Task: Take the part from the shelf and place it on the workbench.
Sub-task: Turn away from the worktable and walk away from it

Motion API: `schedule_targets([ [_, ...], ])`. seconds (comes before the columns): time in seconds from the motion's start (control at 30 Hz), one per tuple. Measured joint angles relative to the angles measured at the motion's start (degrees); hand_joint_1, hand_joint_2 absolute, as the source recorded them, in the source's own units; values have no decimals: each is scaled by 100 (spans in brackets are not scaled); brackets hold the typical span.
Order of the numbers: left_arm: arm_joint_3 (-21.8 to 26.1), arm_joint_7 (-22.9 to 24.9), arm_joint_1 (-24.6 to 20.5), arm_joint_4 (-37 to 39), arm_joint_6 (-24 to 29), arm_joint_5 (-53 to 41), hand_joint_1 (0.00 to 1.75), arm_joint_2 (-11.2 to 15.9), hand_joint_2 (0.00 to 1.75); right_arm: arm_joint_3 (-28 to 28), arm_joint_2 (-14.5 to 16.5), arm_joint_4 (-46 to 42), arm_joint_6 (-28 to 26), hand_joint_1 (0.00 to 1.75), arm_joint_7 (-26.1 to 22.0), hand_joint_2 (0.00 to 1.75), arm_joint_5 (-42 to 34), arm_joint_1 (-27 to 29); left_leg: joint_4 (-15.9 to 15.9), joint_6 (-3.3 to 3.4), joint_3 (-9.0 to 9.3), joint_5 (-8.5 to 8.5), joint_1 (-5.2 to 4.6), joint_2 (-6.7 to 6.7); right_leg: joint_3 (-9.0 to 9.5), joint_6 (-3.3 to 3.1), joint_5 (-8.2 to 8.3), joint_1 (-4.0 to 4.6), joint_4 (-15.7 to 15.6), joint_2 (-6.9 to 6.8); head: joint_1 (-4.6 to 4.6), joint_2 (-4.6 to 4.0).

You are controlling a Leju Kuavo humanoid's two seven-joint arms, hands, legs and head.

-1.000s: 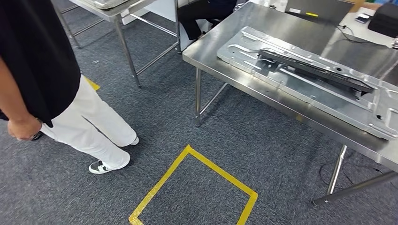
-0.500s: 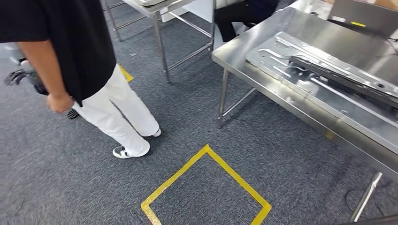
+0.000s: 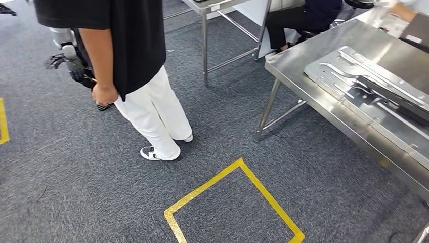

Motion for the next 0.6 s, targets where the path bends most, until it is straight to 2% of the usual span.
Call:
schedule_targets([
  [0.03, 0, 0, 1, 0, 6, -15, 0, 0, 0, -41, 0, 35, 2, 0, -3, 0, 29, -30, 6, -1, 8, 0, -5, -76, 121, -32, 225, 12, -293, 42, 0, 0],
  [0.07, 0, -1, -1, 1, 12, -27, 0, -6, 0, -79, -1, 66, 8, 0, -5, 0, 58, -57, 11, -2, 5, 0, -2, -147, 285, -82, 456, 22, -694, 166, 0, 0],
  [0.1, 0, -2, -12, 1, 19, -40, 0, -14, 0, -118, -1, 94, 20, 0, -7, 0, 96, -80, 21, -15, 1, 0, -7, -210, 430, -134, 617, 30, -1054, 303, -1, 1],
  [0.13, 0, -3, -25, 1, 27, -55, 0, -21, 0, -158, -2, 121, 39, 0, -1, 0, 141, -98, 24, -36, -12, 5, 1, -274, 533, -178, 708, 41, -1313, 414, -3, 1],
  [0.17, 0, -4, -33, 1, 34, -75, 0, -28, 0, -196, -3, 150, 66, 0, 20, 0, 193, -110, 22, -67, -34, 15, 17, -336, 582, -213, 729, 53, -1448, 482, -2, 1],
  [0.23, 0, -4, -33, -1, 48, -116, 0, -35, 0, -244, -2, 198, 115, 0, 102, 0, 294, -133, -6, -148, -63, 53, 37, -469, 622, -251, 748, 66, -1542, 384, -2, 0],
  [0.27, 0, -3, -24, -1, 53, -135, 0, -38, 0, -252, 2, 221, 130, 0, 147, 0, 334, -143, 11, -174, -79, 53, 32, -431, 661, -266, 785, 54, -1618, 307, -1, 0],
  [0.3, 0, -3, -19, -2, 59, -145, 0, -40, 0, -254, 7, 244, 134, 0, 180, 0, 358, -150, 103, -196, -124, -6, 21, -313, 708, -287, 825, 35, -1704, 227, -6, 0],
  [0.33, 0, -2, -22, -2, 63, -153, 0, -40, 0, -255, 12, 272, 136, 0, 205, 0, 373, -152, 306, -215, -220, -134, 11, -151, 750, -302, 860, 15, -1783, 139, -11, 0],
  [0.37, 0, -1, -29, -2, 66, -157, 0, -38, 0, -257, 16, 305, 140, 0, 234, 0, 383, -148, 622, -234, -373, -315, 20, 28, 778, -310, 871, 9, -1821, 46, -16, 1],
  [0.4, 0, -1, -39, -2, 68, -160, 0, -35, 0, -259, 20, 338, 148, 0, 273, 0, 386, -146, 992, -267, -561, -508, 37, 131, 787, -317, 867, 7, -1833, -43, -20, 1],
  [0.43, 0, 1, -46, -2, 69, -166, 0, -33, 0, -260, 22, 370, 163, 0, 331, 0, 384, -150, 1313, -304, -724, -634, 65, 176, 789, -307, 855, 5, -1828, -136, -21, 1],
  [0.47, 0, 3, -45, -2, 73, -177, 0, -29, 0, -260, 25, 401, 185, 0, 397, 0, 374, -157, 1482, -342, -806, -659, 98, 204, 796, -289, 840, -2, -1822, -221, -21, 1],
  [0.5, 0, 7, -37, -2, 77, -193, 0, -26, 0, -260, 27, 430, 202, 0, 466, 0, 357, -165, 1434, -383, -776, -571, 133, 232, 805, -261, 820, -16, -1809, -300, -20, 0],
  [0.53, 0, 10, -30, -2, 82, -208, 0, -22, 0, -259, 29, 458, 218, 0, 531, 0, 332, -172, 1164, -429, -628, -395, 169, 279, 816, -222, 792, -41, -1784, -370, -21, 0],
  [0.57, 0, 12, -28, -2, 85, -220, 0, -22, 0, -259, 30, 482, 226, 0, 587, 0, 301, -175, 769, -489, -425, -225, 204, 375, 823, -165, 750, -61, -1734, -439, -20, 0],
  [0.6, -1, 13, -33, 2, 85, -231, 0, -33, 0, -259, 26, 499, 226, 0, 636, 0, 268, -173, 430, -521, -248, -97, 224, 458, 821, -101, 690, -69, -1668, -493, -23, 0],
])
